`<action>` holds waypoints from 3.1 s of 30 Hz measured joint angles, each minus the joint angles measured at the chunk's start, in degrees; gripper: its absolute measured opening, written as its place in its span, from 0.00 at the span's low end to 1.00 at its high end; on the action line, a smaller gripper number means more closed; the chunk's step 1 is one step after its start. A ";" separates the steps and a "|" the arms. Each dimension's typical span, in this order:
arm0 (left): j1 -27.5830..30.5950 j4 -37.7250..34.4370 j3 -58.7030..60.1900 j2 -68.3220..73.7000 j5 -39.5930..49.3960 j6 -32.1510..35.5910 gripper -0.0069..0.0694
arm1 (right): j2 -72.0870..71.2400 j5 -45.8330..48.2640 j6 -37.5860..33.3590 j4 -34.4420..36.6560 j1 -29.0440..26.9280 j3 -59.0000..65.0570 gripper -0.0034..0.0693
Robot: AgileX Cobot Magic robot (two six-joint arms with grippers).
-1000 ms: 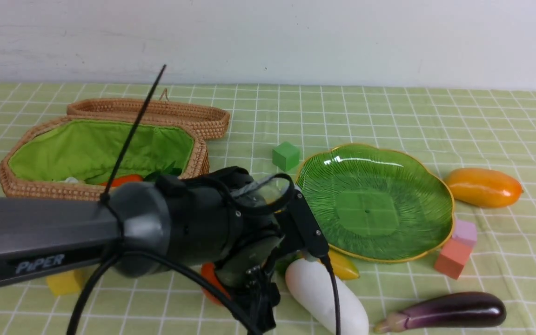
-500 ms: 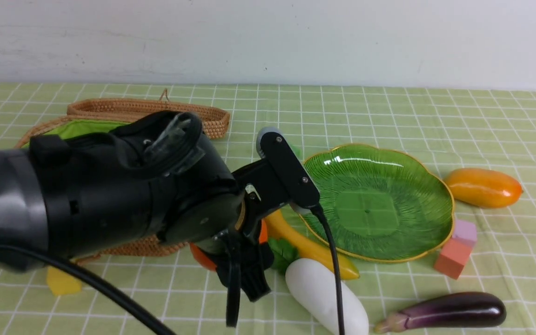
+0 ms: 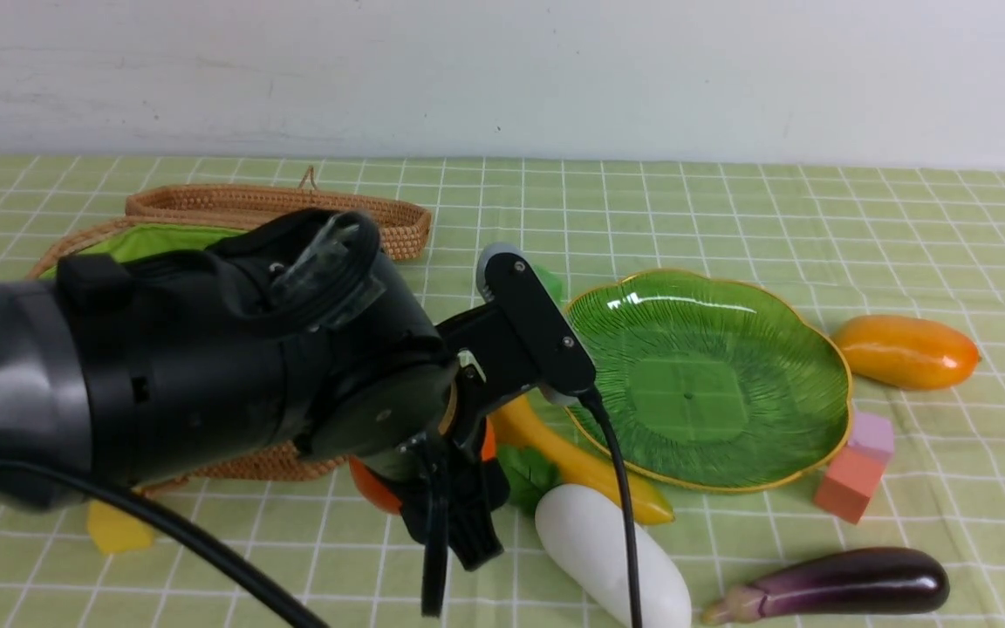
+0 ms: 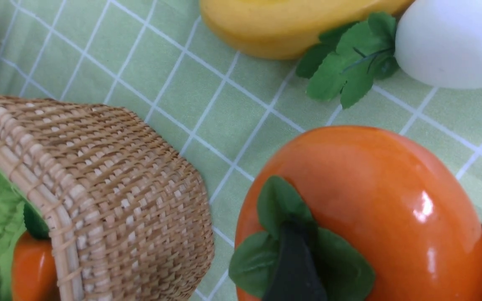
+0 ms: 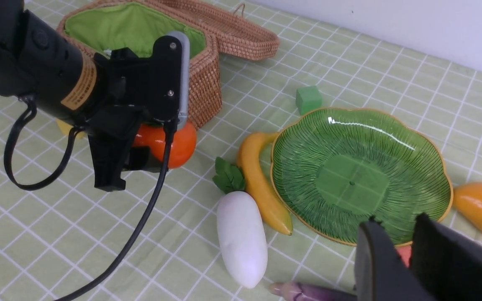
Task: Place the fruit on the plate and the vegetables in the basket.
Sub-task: Grab a tomato with your left arm and place it on the plate on the right, then take a daikon with your left arm and place it on the basket on the left.
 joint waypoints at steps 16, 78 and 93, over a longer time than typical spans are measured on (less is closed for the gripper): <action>0.00 0.06 -5.91 0.72 -11.45 1.70 0.74 | 0.00 -6.47 7.30 -7.44 0.00 0.00 0.24; 0.00 -8.40 -27.25 14.99 1.41 6.41 0.62 | 0.00 -1.94 14.77 -13.66 0.00 0.00 0.30; 0.00 -33.65 -4.05 1.11 7.94 55.54 0.25 | 0.00 2.69 14.77 -13.55 0.00 0.00 0.31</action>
